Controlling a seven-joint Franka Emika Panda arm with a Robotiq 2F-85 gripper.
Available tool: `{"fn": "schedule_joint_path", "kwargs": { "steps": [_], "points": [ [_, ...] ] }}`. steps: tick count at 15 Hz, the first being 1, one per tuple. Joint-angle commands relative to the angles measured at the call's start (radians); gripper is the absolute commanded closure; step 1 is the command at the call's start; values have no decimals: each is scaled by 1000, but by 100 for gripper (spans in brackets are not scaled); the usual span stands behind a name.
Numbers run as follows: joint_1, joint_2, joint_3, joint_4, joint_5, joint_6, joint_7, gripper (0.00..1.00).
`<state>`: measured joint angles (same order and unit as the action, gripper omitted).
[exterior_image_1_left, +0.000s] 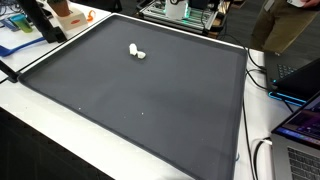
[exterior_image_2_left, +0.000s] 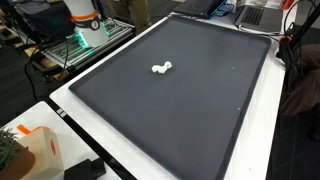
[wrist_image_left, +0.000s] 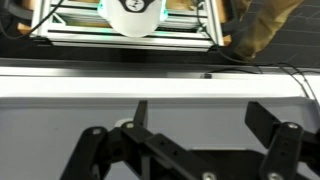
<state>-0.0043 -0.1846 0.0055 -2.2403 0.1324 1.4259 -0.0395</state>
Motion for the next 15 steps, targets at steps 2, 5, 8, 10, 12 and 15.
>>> {"fn": "schedule_joint_path", "kwargs": {
  "steps": [2,5,8,10,12,15],
  "points": [
    [-13,-219,-16,-315,-78,306,-16,0],
    [-15,-342,-21,-490,-22,469,30,0],
    [-10,-285,-19,-457,-41,473,29,0],
    [-11,-338,-19,-512,-39,502,38,0],
    [-8,-351,-16,-518,-27,532,49,0],
    [3,-338,-4,-508,-15,652,59,0]
  ]
}}
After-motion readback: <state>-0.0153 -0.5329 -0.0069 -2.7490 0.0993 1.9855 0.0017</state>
